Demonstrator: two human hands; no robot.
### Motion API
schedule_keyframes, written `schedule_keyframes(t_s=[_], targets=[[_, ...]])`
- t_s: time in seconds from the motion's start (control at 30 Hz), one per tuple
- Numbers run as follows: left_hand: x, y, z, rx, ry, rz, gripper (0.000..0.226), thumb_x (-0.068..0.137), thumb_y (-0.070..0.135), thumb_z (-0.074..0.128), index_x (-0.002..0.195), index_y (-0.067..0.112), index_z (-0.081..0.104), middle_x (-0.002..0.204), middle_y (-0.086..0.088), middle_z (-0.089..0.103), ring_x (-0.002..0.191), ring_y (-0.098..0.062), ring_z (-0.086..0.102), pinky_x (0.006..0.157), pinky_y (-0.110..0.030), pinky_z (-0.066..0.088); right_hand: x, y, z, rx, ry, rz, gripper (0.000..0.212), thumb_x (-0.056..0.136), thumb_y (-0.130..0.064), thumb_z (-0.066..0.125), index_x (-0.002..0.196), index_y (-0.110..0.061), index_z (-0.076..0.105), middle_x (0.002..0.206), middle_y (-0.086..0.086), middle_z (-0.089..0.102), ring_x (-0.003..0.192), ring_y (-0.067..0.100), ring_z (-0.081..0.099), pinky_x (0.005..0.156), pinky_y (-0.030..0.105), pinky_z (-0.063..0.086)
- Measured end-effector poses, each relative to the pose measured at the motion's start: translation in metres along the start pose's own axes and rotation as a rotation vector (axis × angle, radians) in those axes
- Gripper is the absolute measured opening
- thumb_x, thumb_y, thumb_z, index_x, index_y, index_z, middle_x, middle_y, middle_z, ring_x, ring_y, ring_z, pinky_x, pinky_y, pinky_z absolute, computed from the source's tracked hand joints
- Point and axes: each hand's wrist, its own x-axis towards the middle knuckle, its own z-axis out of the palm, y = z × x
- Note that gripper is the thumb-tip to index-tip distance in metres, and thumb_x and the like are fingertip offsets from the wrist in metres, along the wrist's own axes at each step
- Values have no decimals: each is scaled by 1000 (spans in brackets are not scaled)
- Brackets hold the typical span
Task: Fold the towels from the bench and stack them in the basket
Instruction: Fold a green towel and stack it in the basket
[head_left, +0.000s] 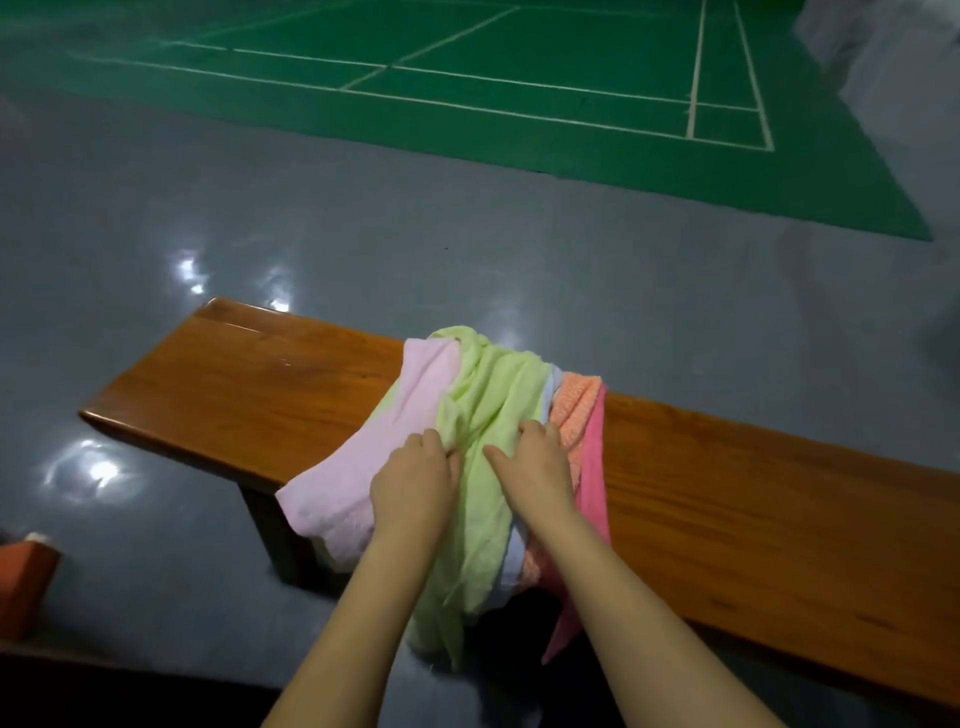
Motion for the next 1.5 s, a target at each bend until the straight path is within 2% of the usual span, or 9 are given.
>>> schedule_keyframes(t_s=[0.1,0.2,0.33,0.57,0.67,0.93,1.23,1.4,1.5], targets=[[-1,3,8,62,31,43,33,100,38,32,111,13,50,108,-8,56,98,-30,57,65,-33,35,8,1,0,63,37,14,23,86,-31,63,90,-9,59,100,12,53,93,33,54,70,32,38],[1,-4,6,-94,136,47,34,95,34,34,99,8,55,101,-13,57,96,-34,52,71,-39,42,14,9,-7,196,66,66,41,88,-23,62,51,-19,43,69,6,54,71,27,52,62,31,37],[-13,11,-21,-527,260,48,13,94,17,39,88,7,44,85,-14,54,81,-35,48,68,-39,36,10,12,-21,526,121,157,37,91,-19,60,57,-16,46,61,-1,47,70,18,46,62,30,34],[-18,46,-39,-1204,-200,-354,52,96,41,49,134,6,43,127,-10,55,102,-26,55,81,-32,44,-9,26,-44,1153,215,478,28,100,-25,39,107,-5,58,100,11,64,87,24,60,76,32,49],[-29,60,-50,-1233,-63,-152,46,87,29,62,129,12,52,117,-2,61,107,-22,59,93,-38,47,-22,27,-69,1499,47,357,22,93,-14,52,110,-6,63,114,17,65,99,27,65,90,43,52],[-65,144,-99,-1492,3,264,11,92,37,50,91,37,61,97,3,59,95,-19,59,92,-45,48,-92,49,-187,1315,459,-140,26,91,-1,53,96,-26,59,100,14,64,81,24,62,73,38,53],[-114,148,-10,-787,-163,253,35,93,26,56,124,10,54,119,-7,59,111,-23,54,94,-29,39,-162,137,-150,1091,284,162,27,99,-12,45,90,-20,69,106,3,66,105,23,60,90,37,51],[-159,143,18,-616,-5,377,24,87,17,65,108,8,60,112,-10,51,98,-24,54,88,-28,39,-179,154,-119,1130,143,305,43,93,3,34,103,-18,69,91,10,61,70,13,57,64,31,52],[-186,153,19,-644,-87,461,19,89,26,63,100,12,58,99,-1,50,87,-17,57,79,-30,46,-190,150,-119,1288,82,281,42,94,8,31,107,-11,66,92,7,65,80,11,65,78,32,56]])
